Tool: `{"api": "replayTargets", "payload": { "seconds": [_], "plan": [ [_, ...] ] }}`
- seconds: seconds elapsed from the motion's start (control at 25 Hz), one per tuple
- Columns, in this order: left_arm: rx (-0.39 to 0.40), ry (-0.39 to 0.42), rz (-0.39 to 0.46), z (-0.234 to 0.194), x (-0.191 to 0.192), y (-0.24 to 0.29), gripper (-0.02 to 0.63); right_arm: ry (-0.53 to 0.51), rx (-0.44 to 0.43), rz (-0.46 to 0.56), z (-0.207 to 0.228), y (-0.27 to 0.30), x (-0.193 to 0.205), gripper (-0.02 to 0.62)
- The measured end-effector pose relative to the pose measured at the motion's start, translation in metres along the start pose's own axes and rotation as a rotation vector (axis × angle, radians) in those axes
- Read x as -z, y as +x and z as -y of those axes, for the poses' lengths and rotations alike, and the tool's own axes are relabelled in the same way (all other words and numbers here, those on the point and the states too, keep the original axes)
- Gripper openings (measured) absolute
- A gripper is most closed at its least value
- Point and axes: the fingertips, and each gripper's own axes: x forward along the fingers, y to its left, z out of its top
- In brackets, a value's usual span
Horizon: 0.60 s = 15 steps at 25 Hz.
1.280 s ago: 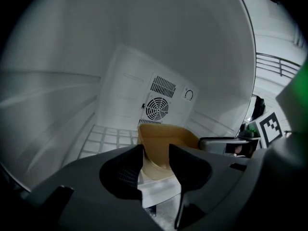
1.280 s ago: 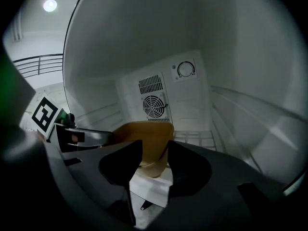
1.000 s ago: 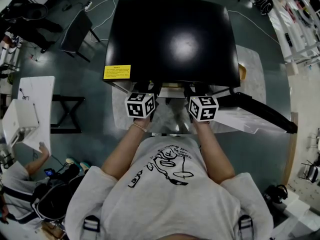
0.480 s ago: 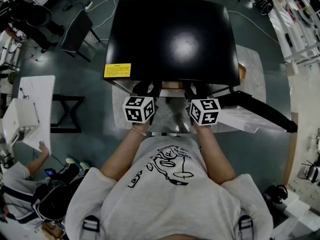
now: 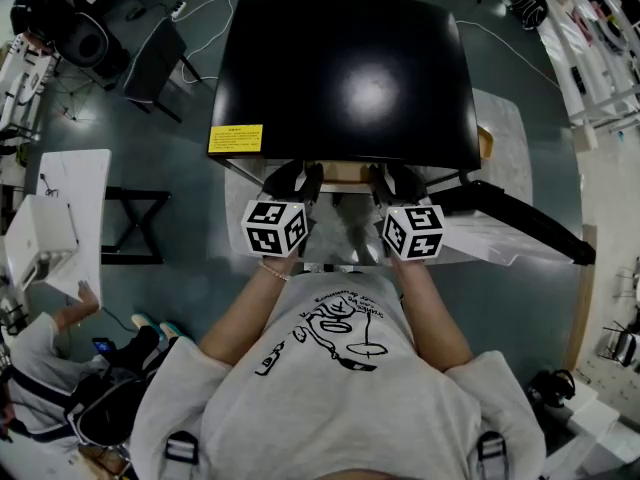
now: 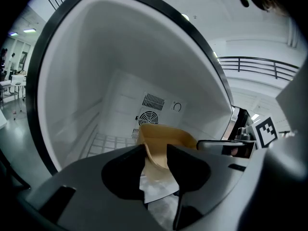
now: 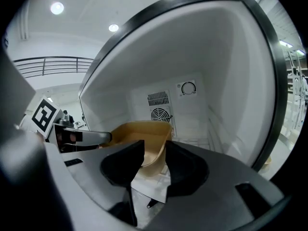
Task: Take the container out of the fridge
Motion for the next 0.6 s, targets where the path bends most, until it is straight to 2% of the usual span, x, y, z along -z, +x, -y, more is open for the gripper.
{"api": "replayTargets", "payload": {
  "seconds": [0.6],
  "plan": [
    [0.001,-0.007,0.033,0.013,-0.004,-0.022,0.12,-0.01,0.003,0.012,-0.006,-0.024,-0.001,0.121]
  ]
}}
